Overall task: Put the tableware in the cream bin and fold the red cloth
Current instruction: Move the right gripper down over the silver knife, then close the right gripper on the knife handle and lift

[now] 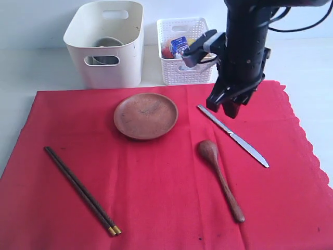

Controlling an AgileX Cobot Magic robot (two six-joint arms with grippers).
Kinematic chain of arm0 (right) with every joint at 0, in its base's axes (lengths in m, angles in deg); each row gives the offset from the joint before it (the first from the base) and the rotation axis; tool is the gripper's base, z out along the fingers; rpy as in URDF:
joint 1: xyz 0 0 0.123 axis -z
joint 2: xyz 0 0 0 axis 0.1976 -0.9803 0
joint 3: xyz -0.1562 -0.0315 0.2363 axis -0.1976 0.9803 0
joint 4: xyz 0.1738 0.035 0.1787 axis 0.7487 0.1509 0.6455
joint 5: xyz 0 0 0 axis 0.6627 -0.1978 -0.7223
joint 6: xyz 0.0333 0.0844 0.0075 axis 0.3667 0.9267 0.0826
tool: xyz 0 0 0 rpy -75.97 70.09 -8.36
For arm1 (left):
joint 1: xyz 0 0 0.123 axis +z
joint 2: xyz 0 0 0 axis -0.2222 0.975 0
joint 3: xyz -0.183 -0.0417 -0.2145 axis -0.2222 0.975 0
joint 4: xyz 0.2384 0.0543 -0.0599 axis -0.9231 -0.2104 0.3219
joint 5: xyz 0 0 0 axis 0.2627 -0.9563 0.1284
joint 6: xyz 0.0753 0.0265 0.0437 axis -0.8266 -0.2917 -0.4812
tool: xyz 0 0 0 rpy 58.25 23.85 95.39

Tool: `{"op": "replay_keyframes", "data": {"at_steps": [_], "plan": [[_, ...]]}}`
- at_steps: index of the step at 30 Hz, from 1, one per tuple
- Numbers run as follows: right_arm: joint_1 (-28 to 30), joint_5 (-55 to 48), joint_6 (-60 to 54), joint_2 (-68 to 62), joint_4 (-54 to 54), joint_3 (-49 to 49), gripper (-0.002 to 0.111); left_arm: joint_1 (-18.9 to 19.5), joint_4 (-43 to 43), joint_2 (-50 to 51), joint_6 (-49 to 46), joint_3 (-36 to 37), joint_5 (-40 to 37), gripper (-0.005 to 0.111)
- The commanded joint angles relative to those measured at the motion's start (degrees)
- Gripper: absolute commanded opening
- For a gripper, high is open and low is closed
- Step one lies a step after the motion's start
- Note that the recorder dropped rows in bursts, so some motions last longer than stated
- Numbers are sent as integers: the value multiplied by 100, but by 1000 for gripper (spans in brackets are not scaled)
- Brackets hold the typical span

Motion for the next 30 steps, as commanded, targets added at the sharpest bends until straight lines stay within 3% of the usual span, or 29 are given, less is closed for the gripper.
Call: {"op": "replay_keyframes", "data": {"at_steps": [1, 9, 25, 28, 30], "plan": [[78, 719, 65, 68, -27, 508, 42, 23, 17, 17, 14, -2, 26, 2], [93, 1962, 128, 46, 18, 957, 42, 23, 17, 17, 14, -2, 26, 2], [377, 2169, 184, -833, 597, 984, 42, 23, 17, 17, 14, -2, 26, 2], [377, 2223, 6, -966, 759, 984, 38, 23, 17, 17, 14, -2, 26, 2], [377, 2223, -9, -1017, 758, 984, 28, 23, 17, 17, 14, -2, 26, 2]]}}
